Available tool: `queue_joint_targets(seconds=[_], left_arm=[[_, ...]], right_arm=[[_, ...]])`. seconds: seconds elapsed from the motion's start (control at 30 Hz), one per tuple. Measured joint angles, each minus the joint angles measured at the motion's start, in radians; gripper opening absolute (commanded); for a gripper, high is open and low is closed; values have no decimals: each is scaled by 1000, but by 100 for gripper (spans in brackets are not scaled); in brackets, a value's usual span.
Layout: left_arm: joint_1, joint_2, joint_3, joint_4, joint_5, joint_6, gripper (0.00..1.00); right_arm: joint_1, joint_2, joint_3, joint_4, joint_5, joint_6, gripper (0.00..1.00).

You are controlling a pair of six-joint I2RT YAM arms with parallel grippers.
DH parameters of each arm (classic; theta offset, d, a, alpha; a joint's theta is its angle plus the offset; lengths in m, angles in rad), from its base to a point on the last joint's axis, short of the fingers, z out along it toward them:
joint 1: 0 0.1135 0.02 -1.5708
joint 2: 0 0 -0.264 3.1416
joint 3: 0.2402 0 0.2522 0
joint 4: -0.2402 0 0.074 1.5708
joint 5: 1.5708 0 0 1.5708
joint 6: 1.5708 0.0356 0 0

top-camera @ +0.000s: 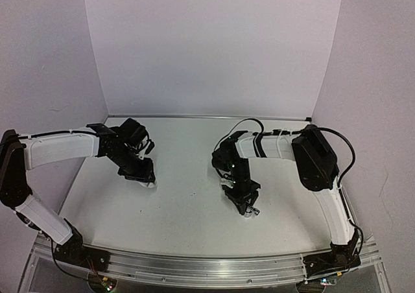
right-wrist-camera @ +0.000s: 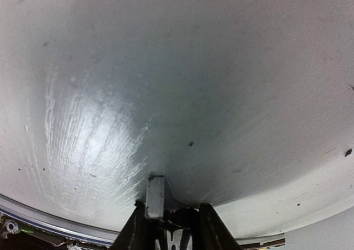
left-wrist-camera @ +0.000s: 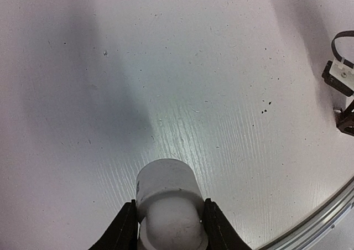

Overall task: Install the water faucets
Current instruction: Pick up the water faucet from the center of the board, then position the water faucet at the center of the board, then place the adaptor at the center of the board.

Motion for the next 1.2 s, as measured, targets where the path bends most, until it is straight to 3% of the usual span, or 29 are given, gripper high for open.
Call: queue_joint_targets(seconds=[0.17,0.33,0.63,0.7,0.8,0.93,1.03,1.2], left_arm=[[0,0,0,0,8,0,0],[0,17,0,1,15,0,0],[-5,187,0,3,4,-6,5],[-10,218,4,-5,-3,-11,15],[-16,227,14,-3,-13,-20,43],[-20,230,17,-5,-23,-39,73],[-21,214,29,-28,-34,-38,86],[-21,63,147,-55,-80,-57,89]], right_arm=[[0,0,0,-2,0,-4,1],[0,0,7,-1,9,-2,0],[0,-46,27,24,72,23,0],[0,-72,26,41,91,30,0],[-1,-128,5,94,111,40,0],[-12,-248,-53,219,105,61,0],[-30,-386,-155,414,56,115,0],[-54,-622,-389,893,-39,276,0]])
